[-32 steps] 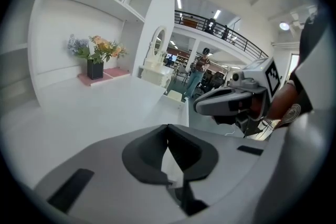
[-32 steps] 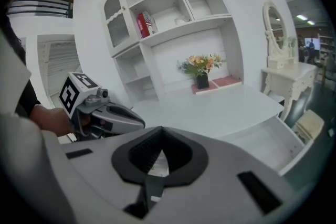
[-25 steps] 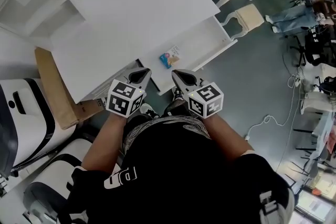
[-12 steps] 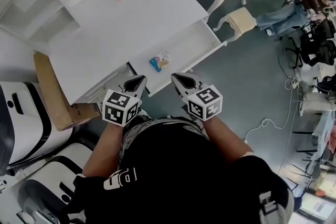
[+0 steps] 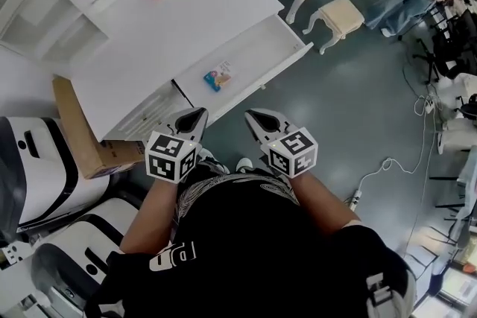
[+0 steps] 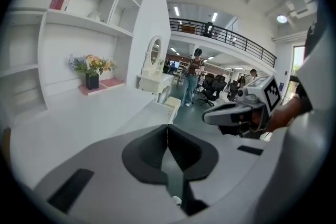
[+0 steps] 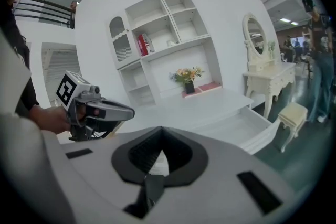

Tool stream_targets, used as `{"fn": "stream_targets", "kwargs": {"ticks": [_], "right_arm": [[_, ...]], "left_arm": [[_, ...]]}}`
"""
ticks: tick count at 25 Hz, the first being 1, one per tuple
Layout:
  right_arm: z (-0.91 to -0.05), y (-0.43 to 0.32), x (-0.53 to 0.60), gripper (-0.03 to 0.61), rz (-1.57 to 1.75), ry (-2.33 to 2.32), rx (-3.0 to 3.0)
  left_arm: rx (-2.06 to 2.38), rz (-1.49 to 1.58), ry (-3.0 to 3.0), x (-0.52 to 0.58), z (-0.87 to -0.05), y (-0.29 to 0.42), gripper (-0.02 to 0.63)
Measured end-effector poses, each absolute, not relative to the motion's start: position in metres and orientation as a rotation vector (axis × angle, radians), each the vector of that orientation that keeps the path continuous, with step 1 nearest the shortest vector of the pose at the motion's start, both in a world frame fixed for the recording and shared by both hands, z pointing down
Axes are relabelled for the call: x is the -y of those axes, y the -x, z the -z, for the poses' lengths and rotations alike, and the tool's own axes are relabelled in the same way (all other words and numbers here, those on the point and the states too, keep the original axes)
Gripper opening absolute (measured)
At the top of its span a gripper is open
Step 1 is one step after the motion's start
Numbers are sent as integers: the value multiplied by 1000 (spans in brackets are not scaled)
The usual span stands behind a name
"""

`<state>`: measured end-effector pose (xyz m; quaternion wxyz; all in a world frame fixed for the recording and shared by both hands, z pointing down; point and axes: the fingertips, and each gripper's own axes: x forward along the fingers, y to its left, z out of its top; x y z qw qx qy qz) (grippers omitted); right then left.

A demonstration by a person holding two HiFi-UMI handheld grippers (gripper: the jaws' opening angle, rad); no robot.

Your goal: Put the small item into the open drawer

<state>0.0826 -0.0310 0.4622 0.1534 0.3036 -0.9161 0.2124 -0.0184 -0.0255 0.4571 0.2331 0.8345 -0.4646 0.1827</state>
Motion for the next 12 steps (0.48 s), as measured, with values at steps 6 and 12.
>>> {"fn": "stream_targets", "kwargs": {"ticks": [6,12], "right_arm": [[-467,-110,10,9,-638,-901,2651],[-470,-117,-7,9,-680,-904,2686]], "left_arm": [[1279,-488,-2303,2,-449,-11,15],[1272,-553,-2322,-23,-453,-25,15]]}}
